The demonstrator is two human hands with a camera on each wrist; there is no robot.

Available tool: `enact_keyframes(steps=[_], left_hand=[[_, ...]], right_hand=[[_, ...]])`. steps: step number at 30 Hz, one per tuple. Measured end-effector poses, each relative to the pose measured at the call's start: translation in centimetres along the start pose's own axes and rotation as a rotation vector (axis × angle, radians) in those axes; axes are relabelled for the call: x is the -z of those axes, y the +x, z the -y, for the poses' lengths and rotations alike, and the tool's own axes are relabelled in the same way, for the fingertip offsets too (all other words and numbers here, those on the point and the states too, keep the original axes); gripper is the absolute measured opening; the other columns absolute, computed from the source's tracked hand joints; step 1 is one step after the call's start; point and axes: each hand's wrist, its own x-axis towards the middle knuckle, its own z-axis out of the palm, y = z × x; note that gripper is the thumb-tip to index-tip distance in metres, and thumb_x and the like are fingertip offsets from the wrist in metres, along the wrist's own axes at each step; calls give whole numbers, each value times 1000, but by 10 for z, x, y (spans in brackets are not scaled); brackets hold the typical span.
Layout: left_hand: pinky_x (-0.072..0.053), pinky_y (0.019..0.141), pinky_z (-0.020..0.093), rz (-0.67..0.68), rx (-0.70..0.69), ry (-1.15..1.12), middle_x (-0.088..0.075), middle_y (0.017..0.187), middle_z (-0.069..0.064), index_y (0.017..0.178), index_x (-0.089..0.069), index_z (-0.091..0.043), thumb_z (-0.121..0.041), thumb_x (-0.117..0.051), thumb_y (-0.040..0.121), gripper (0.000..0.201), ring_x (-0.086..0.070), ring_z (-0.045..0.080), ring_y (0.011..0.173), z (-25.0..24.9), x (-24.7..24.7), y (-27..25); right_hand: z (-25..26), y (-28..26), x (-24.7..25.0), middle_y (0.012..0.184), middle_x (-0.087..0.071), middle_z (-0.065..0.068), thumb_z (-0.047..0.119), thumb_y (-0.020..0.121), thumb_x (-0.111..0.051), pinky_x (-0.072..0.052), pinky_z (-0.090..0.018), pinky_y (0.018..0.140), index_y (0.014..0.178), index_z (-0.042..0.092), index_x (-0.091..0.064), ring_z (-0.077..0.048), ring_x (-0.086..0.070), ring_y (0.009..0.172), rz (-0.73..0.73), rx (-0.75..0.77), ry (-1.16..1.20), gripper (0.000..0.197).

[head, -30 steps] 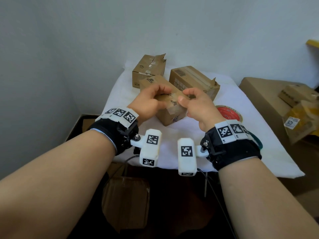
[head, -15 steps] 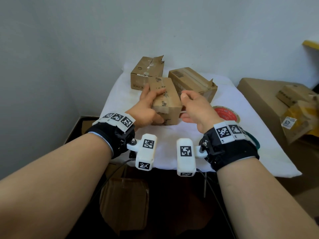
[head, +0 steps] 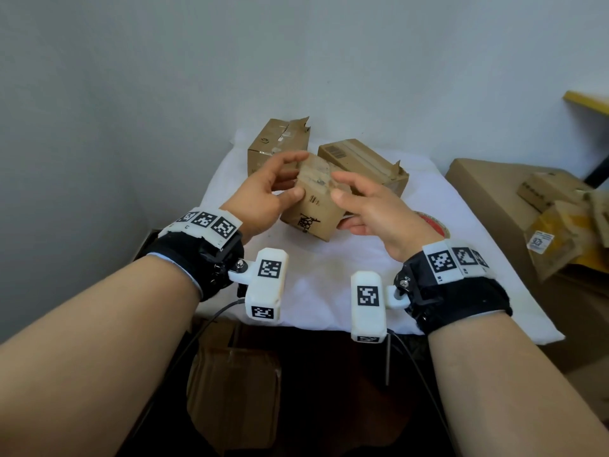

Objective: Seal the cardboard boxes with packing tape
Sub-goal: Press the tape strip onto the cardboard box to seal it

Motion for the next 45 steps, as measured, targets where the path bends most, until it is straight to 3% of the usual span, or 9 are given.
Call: enact_keyframes(steps=[6, 11, 14, 17, 21, 25, 34, 39, 45], left_hand=[[-53, 100, 37, -2, 3, 6, -60, 126, 9, 124, -62, -32, -20, -66, 95, 32, -61, 18, 115, -4, -3, 0], [-54, 70, 17, -28, -15, -77, -59, 127, 13, 122, -62, -29, -19, -65, 96, 28, -65, 20, 101, -18, -6, 0], [-49, 60, 19, -61, -30, -150, -68, 108, 4, 115, -63, -23, -17, -68, 94, 22, -66, 11, 79, -35, -9, -1], [-47, 55, 15, -73, -54, -204, -69, 83, -2, 111, -61, -11, -13, -67, 93, 19, -64, 2, 62, -47, -12, -4], [-46, 57, 13, -63, -25, -229, -68, 85, -4, 115, -62, -9, -12, -67, 93, 23, -63, -1, 63, -48, -12, -7], [-47, 64, 24, -82, 0, -197, -61, 109, 2, 124, -60, -28, -34, -72, 84, 42, -61, 11, 79, -46, -7, -6], [-41, 65, 30, -22, 107, -285, -67, 87, -4, 108, -59, -18, -29, -62, 98, 15, -58, 13, 75, -47, -7, -5], [-42, 75, 40, 44, 100, -325, -66, 123, 13, 122, -58, -24, -31, -76, 76, 49, -62, 25, 91, -47, -8, -8], [-46, 73, 38, 50, 60, -291, -63, 119, 2, 124, -57, -33, -28, -76, 75, 53, -61, 25, 89, -47, -4, -11]], right_hand=[[2, 0, 5, 120, -62, 7, 25, 97, -69, -46, -16, 69, 144, 36, -51, -6, -61, 95, -67, 57, -24, 52], [14, -1, 11, 123, -62, 2, 31, 99, -65, -47, -16, 63, 134, 30, -58, -7, -59, 83, -162, 84, -52, 36], [23, -3, 13, 116, -69, 1, 37, 98, -63, -54, -27, 66, 117, 32, -66, -14, -66, 87, -229, 103, -37, 19], [31, -4, 15, 103, -72, 7, 47, 93, -62, -57, -50, 89, 90, 36, -66, -21, -69, 98, -291, 113, -115, 12], [37, -10, 15, 98, -69, 12, 49, 95, -58, -56, -51, 91, 81, 38, -61, -20, -67, 98, -326, 99, -241, 19], [45, -14, 14, 99, -65, 9, 53, 97, -53, -53, -46, 92, 90, 38, -60, -22, -63, 102, -369, 104, -424, 18], [48, -8, 5, 91, -58, 8, 49, 102, -46, -45, -35, 77, 92, 32, -58, -19, -58, 93, -413, 160, -444, 23], [50, -2, 0, 116, -66, 4, 26, 103, -50, -51, -37, 95, 123, 25, -65, -16, -60, 110, -423, 274, -413, 26], [53, -3, -7, 132, -63, 6, 12, 101, -48, -48, -36, 106, 138, 28, -58, -10, -58, 121, -323, 337, -336, 42]])
